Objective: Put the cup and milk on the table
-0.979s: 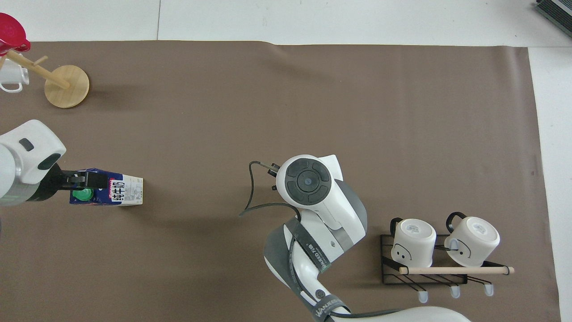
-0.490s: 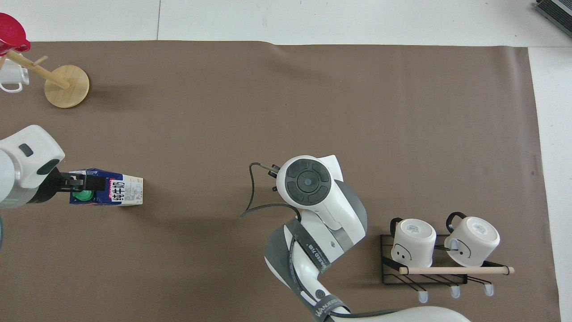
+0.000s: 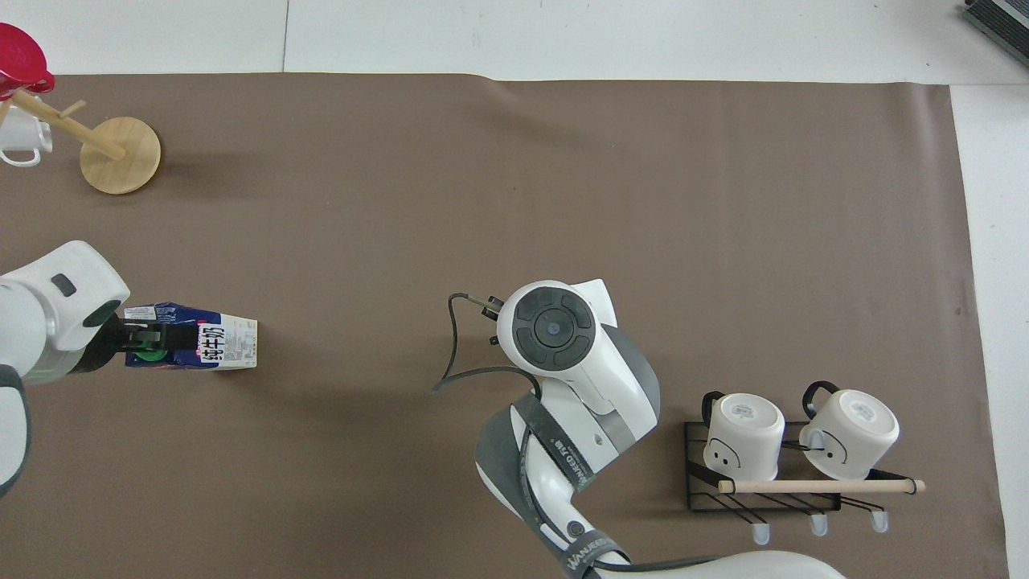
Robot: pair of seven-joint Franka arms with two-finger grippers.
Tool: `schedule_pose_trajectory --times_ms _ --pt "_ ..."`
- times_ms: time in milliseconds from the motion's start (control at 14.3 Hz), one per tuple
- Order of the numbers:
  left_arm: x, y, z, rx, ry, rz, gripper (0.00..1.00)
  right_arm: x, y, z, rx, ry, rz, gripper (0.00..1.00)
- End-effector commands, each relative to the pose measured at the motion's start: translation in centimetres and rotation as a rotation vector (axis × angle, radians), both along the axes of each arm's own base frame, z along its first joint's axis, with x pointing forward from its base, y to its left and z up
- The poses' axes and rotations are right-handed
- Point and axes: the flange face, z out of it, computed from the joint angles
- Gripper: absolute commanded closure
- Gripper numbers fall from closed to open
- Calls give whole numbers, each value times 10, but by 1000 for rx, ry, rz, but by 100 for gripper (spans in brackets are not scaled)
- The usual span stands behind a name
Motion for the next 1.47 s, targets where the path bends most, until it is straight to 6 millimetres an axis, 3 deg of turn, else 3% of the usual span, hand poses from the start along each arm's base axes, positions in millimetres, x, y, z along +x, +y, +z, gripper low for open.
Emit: schedule_pose_trajectory --times_ms 0,280,350,420,490,559,909,1119,1399 --pt "-12 4 -3 -1 -34 -9 0 1 1 -1 5 -29 34 100" --pt "-9 3 -12 -2 -59 -11 0 1 1 0 6 -31 36 100" --pt "-8 3 -12 -2 -59 -15 0 2 0 -1 4 -30 37 92" --pt "-8 3 -12 -1 -61 -27 0 2 0 -1 6 -28 48 51" --pt "-8 4 -12 0 -61 -29 0 2 0 -2 6 -26 52 18" --pt "-8 4 -12 0 -61 -29 0 2 0 -2 6 -26 52 0" --pt "-9 4 -16 0 -54 -30 0 5 -1 11 8 -43 65 0" --pt "-9 4 -16 3 -56 -43 0 11 -19 53 25 -72 105 0" --pt "-8 5 -16 7 -59 -54 14 19 -64 109 27 -83 175 0"
